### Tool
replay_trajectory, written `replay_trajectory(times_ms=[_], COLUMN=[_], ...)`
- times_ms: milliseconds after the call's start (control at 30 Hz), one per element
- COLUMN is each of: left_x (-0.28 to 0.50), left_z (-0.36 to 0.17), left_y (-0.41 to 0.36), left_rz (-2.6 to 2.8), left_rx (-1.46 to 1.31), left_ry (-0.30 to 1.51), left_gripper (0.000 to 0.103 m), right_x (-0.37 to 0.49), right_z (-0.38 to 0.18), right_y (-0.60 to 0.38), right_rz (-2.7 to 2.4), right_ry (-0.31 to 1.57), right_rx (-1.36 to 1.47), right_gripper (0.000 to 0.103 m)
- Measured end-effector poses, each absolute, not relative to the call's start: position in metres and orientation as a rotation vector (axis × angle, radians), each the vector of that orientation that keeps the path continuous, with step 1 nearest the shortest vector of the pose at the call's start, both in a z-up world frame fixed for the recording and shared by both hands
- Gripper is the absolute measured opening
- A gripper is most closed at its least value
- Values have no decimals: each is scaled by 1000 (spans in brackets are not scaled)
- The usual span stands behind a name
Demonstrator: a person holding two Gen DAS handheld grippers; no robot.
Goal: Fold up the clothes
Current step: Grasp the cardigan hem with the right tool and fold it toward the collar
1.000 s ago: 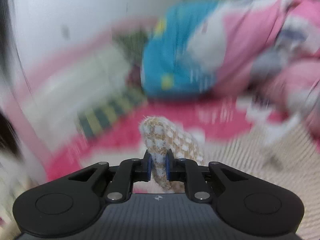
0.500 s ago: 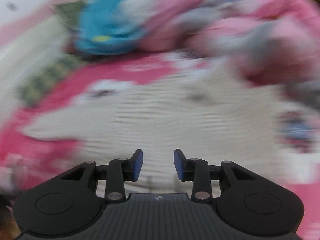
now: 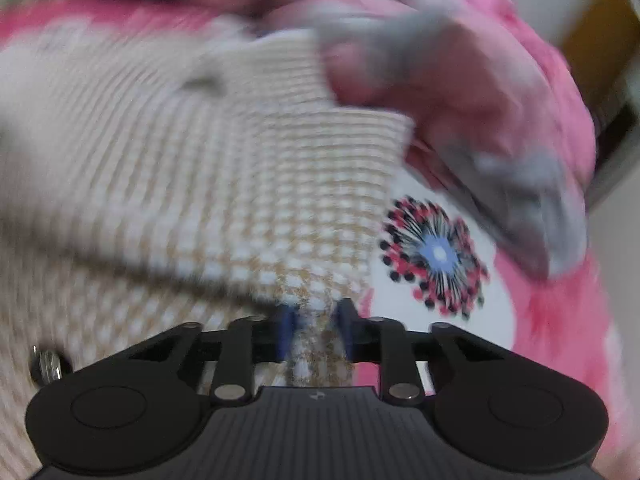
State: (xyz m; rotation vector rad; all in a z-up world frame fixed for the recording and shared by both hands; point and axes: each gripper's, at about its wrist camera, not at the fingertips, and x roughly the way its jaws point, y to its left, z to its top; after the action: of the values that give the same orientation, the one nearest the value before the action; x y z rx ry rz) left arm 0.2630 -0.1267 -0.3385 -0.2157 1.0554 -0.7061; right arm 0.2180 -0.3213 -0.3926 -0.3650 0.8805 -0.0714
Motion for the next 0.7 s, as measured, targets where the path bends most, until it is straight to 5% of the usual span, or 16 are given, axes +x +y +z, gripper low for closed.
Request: replay_trajectory(times_ms=[100,167,467,700], left_x=[263,264,264,275], left_z=[-344,-350,-357,-341], left_y=[-138,-147,-170,-189], left_rz=[-681,-663,-621,-597], left_rx=[-219,-217,-117,-41], left_ry=[1057,1068,1085,1034], left_gripper=[33,33,32,33], right_x=[207,199,166,198], right_z=[-390,-388,-380,-347], right_y=[-348,-366,-443,-444], right_rz=[-125,-160,-305,-132], right_ry=[869,860,806,709], right_rx=[-249,-171,165,171], right_gripper=[14,2,7,7])
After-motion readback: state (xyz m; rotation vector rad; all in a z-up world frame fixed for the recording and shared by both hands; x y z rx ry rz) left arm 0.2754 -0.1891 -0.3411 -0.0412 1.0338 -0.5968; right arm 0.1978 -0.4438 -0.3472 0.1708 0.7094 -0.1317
